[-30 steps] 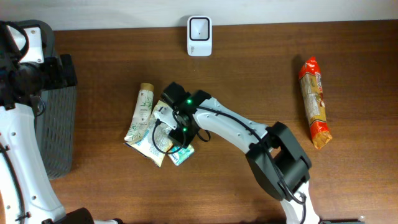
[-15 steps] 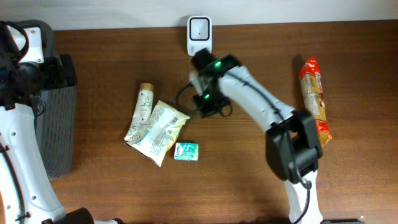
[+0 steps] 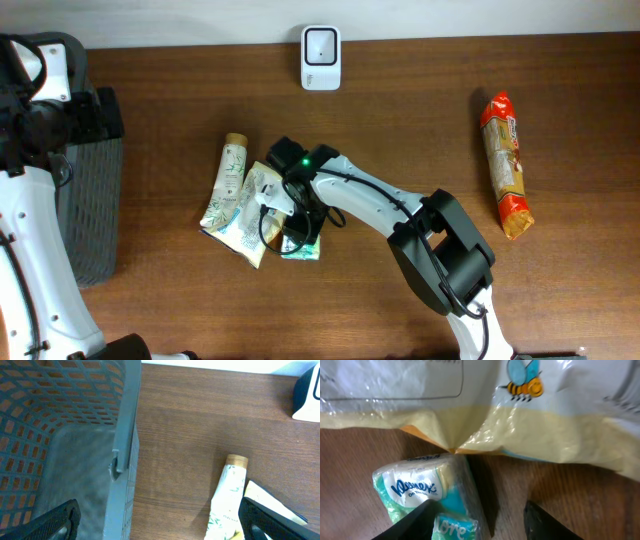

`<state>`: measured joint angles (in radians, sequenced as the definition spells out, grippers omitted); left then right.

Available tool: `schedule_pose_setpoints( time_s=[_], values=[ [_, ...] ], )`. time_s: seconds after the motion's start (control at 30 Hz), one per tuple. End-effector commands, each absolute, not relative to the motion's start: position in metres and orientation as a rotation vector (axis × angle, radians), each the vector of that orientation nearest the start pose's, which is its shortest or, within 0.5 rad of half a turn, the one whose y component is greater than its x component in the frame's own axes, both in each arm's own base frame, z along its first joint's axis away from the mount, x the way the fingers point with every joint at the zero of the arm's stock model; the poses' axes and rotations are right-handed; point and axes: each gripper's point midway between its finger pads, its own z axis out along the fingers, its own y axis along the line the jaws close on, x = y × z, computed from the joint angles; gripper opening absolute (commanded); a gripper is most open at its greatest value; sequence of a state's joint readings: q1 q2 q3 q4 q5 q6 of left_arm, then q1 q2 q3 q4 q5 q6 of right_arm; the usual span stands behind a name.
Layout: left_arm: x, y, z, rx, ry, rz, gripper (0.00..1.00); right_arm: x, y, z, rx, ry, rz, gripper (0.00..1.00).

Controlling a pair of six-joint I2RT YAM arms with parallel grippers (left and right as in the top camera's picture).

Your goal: Scan the item barcode

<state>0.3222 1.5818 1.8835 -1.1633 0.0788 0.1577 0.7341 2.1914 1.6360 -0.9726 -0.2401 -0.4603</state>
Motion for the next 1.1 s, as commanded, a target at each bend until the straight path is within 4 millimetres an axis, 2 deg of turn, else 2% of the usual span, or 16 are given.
schedule_pose_setpoints(
  time_s=[0.0, 0.1, 0.2, 0.27, 0.33, 0.4, 0.43, 0.47, 0.53, 0.6, 0.7, 0.77, 0.8, 0.87, 1.0, 1.07],
  values=[
    [0.382, 0.113, 0.329, -0.146, 2.408, 0.122, 0.99, 0.279, 0.311, 0.006, -1.774, 2.578, 0.382, 0.35],
    [0.382, 0.113, 0.329, -0.146, 2.408, 0.122, 0.99, 0.28, 0.311, 0.007, -1.705, 2.628, 0.384, 0.04],
    [0.382, 0.113, 0.329, -0.146, 2.408, 0.122, 0.99, 0.283, 0.312, 0.023, -1.418, 2.836, 0.402, 0.04],
    [0.382, 0.113, 0.329, -0.146, 2.408, 0.122, 0.99, 0.302, 0.302, 0.04, -1.162, 2.951, 0.402, 0.04],
    [0.382, 0.113, 0.329, -0.146, 2.408, 0.122, 0.99, 0.353, 0.266, 0.066, -0.584, 3.073, 0.423, 0.04],
    [0.382, 0.113, 0.329, -0.146, 2.408, 0.122, 0.99, 0.394, 0.212, 0.069, -0.127, 3.105, 0.426, 0.04],
    [0.382, 0.113, 0.329, -0.146, 2.408, 0.122, 0.99, 0.407, 0.179, 0.065, 0.039, 3.112, 0.415, 0.04],
    [0.382, 0.113, 0.329, -0.146, 2.408, 0.122, 0.99, 0.41, 0.161, 0.061, 0.145, 3.12, 0.404, 0.04],
    [0.382, 0.113, 0.329, -0.146, 2.408, 0.122, 0.99, 0.405, 0.14, 0.044, 0.3, 3.149, 0.396, 0.04],
    [0.382, 0.113, 0.329, -0.146, 2.408, 0.122, 0.99, 0.397, 0.142, 0.029, 0.297, 3.167, 0.407, 0.04],
    [0.382, 0.113, 0.329, -0.146, 2.408, 0.122, 0.99, 0.395, 0.134, 0.028, 0.052, 3.169, 0.438, 0.32],
    [0.382, 0.113, 0.329, -0.146, 2.408, 0.122, 0.99, 0.397, 0.133, 0.034, -0.106, 3.132, 0.602, 0.4],
    [0.382, 0.113, 0.329, -0.146, 2.408, 0.122, 0.99, 0.398, 0.131, 0.034, -0.098, 3.131, 0.608, 0.39],
    [0.382, 0.113, 0.329, -0.146, 2.408, 0.122, 0.99, 0.395, 0.134, 0.027, -0.179, 3.12, 0.617, 0.25],
    [0.382, 0.113, 0.329, -0.146, 2.408, 0.122, 0.99, 0.37, 0.141, -0.004, -0.175, 3.153, 0.695, 0.23],
    [0.382, 0.113, 0.329, -0.146, 2.408, 0.122, 0.99, 0.366, 0.14, -0.008, -0.167, 3.163, 0.695, 0.18]
  ],
)
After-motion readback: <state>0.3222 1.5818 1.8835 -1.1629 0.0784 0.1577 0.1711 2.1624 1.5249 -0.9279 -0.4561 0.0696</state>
